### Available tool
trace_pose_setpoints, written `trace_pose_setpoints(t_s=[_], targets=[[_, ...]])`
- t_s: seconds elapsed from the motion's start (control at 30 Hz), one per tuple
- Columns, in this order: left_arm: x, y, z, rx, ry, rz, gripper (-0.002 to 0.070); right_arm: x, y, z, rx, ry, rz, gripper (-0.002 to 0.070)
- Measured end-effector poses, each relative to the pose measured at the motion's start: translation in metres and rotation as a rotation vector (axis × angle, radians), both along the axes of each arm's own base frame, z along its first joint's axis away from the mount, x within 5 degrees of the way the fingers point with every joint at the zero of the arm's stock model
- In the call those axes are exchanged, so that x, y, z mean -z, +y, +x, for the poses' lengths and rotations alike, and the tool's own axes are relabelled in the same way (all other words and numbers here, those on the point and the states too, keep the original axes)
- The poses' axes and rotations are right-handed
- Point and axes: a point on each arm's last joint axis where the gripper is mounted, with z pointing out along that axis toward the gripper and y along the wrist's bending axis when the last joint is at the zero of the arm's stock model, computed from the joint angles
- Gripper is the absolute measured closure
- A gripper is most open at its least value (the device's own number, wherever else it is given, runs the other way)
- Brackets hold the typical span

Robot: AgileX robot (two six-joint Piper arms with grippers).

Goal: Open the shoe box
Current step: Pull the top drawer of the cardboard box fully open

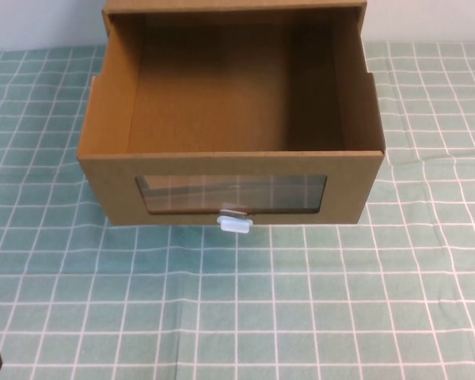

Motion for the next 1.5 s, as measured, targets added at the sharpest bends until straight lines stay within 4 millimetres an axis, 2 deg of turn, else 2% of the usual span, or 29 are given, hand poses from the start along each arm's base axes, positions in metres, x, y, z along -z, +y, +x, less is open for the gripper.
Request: trace_pose_setpoints(t_s=[0.13,0.47,0.63,0.73,0.9,1.0,1.33,1.5], targets=[[0.000,0.000,0.000,0.000,0.000,0.000,0.0680,0.000,-0.006,-0.001,0.100,0.001,0.012,0.0689],[0.000,0.000,0.000,0.000,0.000,0.000,0.0680,0.000,-0.041,-0.015,0.742,-0.004,0.017,0.0689],[0.000,0.000,0.000,0.000,0.000,0.000,0.0680,0.000,-0.048,-0.022,0.912,0.003,0.027,0.0689],[0.000,0.000,0.000,0.000,0.000,0.000,0.0680,0.001,-0.042,-0.021,0.894,0.024,0.101,0.0689],[0.000,0.000,0.000,0.000,0.000,0.000,0.0680,-0.002,-0.018,-0.012,0.680,-0.005,0.338,0.0690],[0.000,0.000,0.000,0.000,0.000,0.000,0.0680,0.001,-0.010,-0.008,0.618,-0.024,0.423,0.0690],[0.000,0.000,0.000,0.000,0.000,0.000,0.0680,0.038,0.000,-0.015,0.576,-0.073,0.338,0.0689],[0.000,0.000,0.000,0.000,0.002,0.000,0.0680,0.061,0.003,-0.009,0.571,-0.132,0.368,0.0689]])
